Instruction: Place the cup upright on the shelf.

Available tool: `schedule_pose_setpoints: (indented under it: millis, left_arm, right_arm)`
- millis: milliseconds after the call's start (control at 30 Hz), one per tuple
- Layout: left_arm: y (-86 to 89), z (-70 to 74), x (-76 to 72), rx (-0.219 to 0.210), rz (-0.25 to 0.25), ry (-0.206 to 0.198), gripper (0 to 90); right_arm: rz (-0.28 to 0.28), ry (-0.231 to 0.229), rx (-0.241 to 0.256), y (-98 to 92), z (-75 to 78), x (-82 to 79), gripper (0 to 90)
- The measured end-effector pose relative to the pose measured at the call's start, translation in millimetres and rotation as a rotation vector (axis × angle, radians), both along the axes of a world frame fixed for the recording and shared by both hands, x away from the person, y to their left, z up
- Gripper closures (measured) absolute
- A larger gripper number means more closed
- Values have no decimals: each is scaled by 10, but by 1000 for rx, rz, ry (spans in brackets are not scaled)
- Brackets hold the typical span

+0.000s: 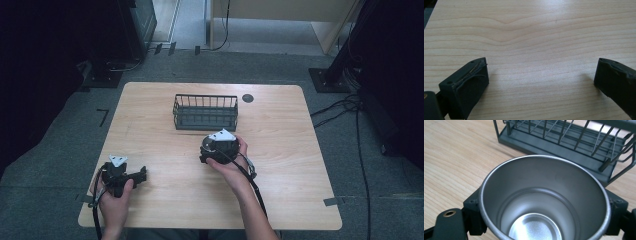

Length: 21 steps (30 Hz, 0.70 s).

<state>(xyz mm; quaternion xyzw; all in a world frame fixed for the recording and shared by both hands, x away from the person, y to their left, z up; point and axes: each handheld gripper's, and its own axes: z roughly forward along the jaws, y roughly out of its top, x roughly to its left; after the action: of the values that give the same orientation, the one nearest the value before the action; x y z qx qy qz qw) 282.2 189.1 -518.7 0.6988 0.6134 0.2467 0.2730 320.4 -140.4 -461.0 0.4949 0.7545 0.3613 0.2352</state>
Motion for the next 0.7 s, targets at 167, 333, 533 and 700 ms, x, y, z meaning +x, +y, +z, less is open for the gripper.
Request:
schedule_pose_setpoints:
  millis: [167,333,533,700]
  left_arm:
    - [0,0,0,0,0,0,0]
    - [-1,-1,1,-1,2,-2,0]
    - [0,0,2,0,0,-1,0]
    - [-2,-1,2,-2,2,-3,0]
  right_arm:
    - [10,1,1,-13,89,43,166]
    - [15,-6,14,-36,179,86,168]
    - [19,-14,23,-69,315,147,175]
    - [17,-31,17,-86,432,187,178]
